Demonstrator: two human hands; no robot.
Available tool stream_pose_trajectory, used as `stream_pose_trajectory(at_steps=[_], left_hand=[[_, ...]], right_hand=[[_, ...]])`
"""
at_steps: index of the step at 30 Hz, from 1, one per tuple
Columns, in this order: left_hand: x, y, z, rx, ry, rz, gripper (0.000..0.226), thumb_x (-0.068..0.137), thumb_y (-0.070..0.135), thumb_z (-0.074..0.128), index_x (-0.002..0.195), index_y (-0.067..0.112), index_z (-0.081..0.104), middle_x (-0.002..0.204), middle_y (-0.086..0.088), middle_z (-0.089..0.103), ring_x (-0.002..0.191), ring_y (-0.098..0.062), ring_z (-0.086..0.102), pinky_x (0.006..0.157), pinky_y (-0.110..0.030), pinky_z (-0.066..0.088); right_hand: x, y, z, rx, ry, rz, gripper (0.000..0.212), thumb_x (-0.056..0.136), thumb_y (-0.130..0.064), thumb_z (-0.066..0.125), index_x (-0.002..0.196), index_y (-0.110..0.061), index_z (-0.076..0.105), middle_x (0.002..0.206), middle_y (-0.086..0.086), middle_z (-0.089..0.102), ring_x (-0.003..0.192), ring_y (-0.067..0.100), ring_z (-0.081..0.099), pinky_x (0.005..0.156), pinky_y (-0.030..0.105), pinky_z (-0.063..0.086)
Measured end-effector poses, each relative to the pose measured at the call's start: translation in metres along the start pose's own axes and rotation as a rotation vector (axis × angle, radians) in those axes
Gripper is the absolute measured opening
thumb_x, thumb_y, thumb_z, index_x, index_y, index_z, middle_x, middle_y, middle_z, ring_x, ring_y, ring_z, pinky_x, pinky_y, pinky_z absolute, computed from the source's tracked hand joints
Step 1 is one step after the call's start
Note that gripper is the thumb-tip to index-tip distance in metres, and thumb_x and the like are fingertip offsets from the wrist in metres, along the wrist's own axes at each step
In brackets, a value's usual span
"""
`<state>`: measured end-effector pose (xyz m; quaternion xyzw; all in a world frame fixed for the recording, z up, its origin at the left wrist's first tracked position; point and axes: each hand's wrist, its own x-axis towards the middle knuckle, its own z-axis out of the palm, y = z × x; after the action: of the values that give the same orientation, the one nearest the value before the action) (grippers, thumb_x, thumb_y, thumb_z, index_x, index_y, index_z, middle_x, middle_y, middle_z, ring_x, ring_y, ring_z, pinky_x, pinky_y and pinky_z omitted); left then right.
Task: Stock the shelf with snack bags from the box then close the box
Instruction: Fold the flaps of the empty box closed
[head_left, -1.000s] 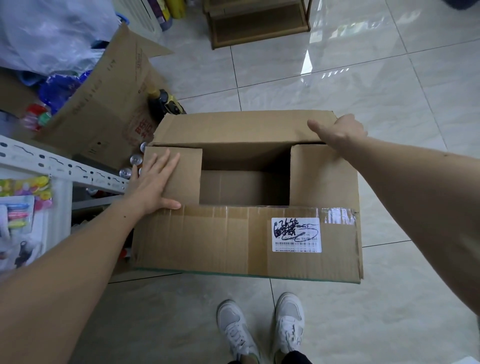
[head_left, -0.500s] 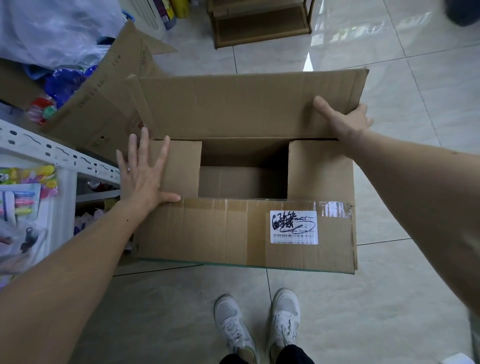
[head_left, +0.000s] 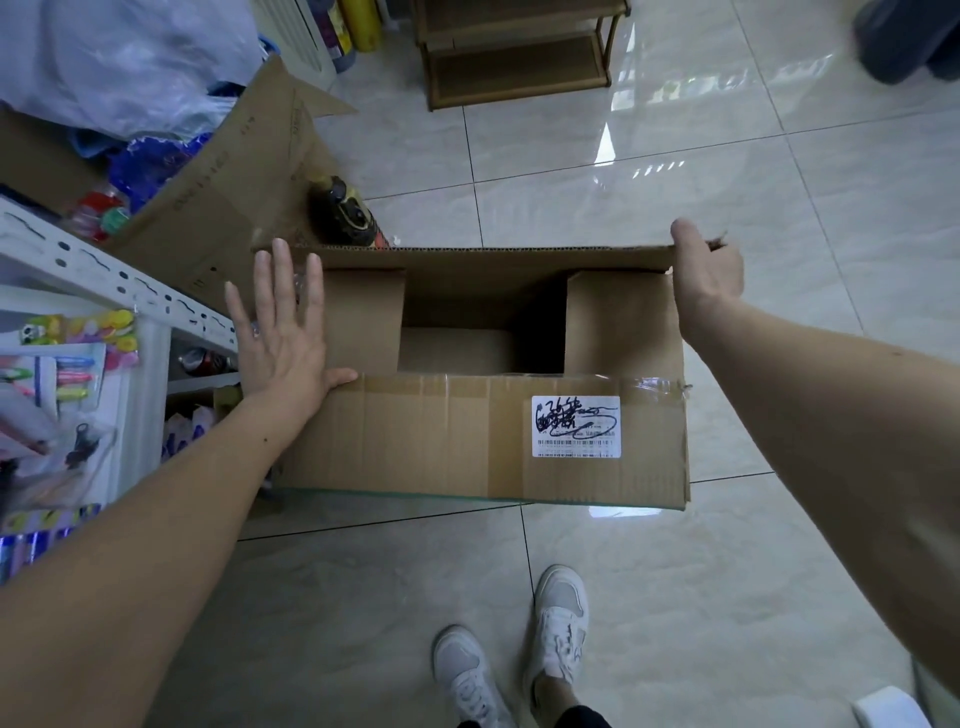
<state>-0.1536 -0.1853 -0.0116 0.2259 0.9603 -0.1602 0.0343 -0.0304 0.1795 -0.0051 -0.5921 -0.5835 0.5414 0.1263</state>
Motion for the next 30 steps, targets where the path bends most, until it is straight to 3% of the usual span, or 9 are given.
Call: stream_pose_trajectory(at_steps=[1,3,7,11,15,18,22,26,30], left_hand=[[-0.002,-0.001,0.002,0.005,0.010,0.000,0.144,0.061,0.067,0.074,0.147,0.014,-0.028,0.154,-0.016,-0.031,0.144,-0.031,-0.025,0.115,-0.056,-0.007],[-0.005,-0.004,0.006,0.009,0.014,0.007,0.137,0.067,0.069,0.068,0.147,0.015,-0.029,0.155,-0.015,-0.031,0.145,-0.031,-0.024,0.115,-0.055,-0.008],[-0.008,-0.011,0.016,-0.010,-0.050,0.036,0.114,0.081,0.070,0.051,0.148,0.020,-0.027,0.159,-0.007,-0.024,0.146,-0.030,-0.020,0.115,-0.054,-0.009],[-0.007,-0.016,0.031,-0.055,-0.179,0.029,0.090,0.090,0.069,0.031,0.151,0.027,-0.020,0.161,0.000,-0.017,0.147,-0.029,-0.017,0.117,-0.057,-0.005],[-0.005,-0.020,0.046,-0.124,-0.273,-0.002,0.083,0.090,0.071,0.021,0.152,0.028,-0.015,0.162,0.002,-0.012,0.148,-0.028,-0.013,0.116,-0.057,-0.003],[-0.005,-0.020,0.057,-0.259,-0.336,-0.052,0.084,0.091,0.069,0.022,0.152,0.025,-0.014,0.161,-0.003,-0.017,0.148,-0.028,-0.013,0.118,-0.053,0.001],[-0.004,-0.014,0.066,-0.574,-0.410,-0.210,0.088,0.094,0.063,0.031,0.151,0.021,-0.020,0.158,-0.009,-0.025,0.148,-0.035,-0.006,0.118,-0.052,0.008],[0.003,-0.007,0.067,-0.759,-0.396,-0.376,0.086,0.098,0.055,0.035,0.151,0.015,-0.020,0.160,-0.018,0.008,0.145,-0.039,0.015,0.115,-0.050,0.017],[0.010,-0.004,0.070,-0.761,-0.420,-0.444,0.080,0.099,0.053,0.032,0.153,0.010,-0.010,0.158,-0.022,0.012,0.143,-0.041,0.017,0.115,-0.051,0.021]], right_hand=[[-0.004,0.006,-0.002,-0.010,0.014,-0.011,0.020,0.081,-0.041,0.054,0.083,-0.022,0.048,0.084,-0.007,0.050,0.090,0.020,0.049,0.081,0.030,0.041],[-0.009,0.020,-0.006,-0.038,0.031,-0.026,0.015,0.078,-0.033,0.058,0.089,-0.023,0.057,0.090,-0.007,0.057,0.096,0.019,0.055,0.088,0.030,0.045],[-0.016,0.047,-0.012,-0.152,0.043,-0.035,0.048,0.071,-0.033,0.066,0.119,-0.028,0.064,0.117,-0.006,0.065,0.120,0.019,0.051,0.107,0.033,0.038],[-0.019,0.069,-0.011,-0.402,0.004,-0.101,0.060,0.077,-0.041,0.066,0.135,-0.031,0.052,0.137,0.000,0.053,0.132,0.028,0.039,0.108,0.040,0.029],[-0.021,0.084,-0.005,-0.498,0.049,-0.036,0.076,0.084,-0.046,0.065,0.146,-0.023,0.029,0.145,0.010,0.038,0.135,0.034,0.030,0.107,0.042,0.027],[-0.023,0.092,-0.005,-0.509,0.090,0.069,0.086,0.081,-0.055,0.064,0.143,-0.010,0.027,0.146,0.015,0.034,0.135,0.036,0.029,0.108,0.043,0.026],[-0.019,0.107,-0.006,-0.486,0.052,0.120,0.087,0.073,-0.071,0.060,0.131,-0.007,0.049,0.135,0.017,0.050,0.128,0.036,0.043,0.102,0.040,0.037],[-0.019,0.119,-0.005,-0.428,0.044,0.090,0.080,0.074,-0.072,0.057,0.125,-0.011,0.054,0.129,0.015,0.056,0.123,0.034,0.048,0.099,0.037,0.039],[-0.023,0.122,-0.003,-0.422,0.061,0.080,0.076,0.077,-0.072,0.055,0.123,-0.011,0.050,0.127,0.015,0.055,0.119,0.036,0.050,0.097,0.040,0.040]])
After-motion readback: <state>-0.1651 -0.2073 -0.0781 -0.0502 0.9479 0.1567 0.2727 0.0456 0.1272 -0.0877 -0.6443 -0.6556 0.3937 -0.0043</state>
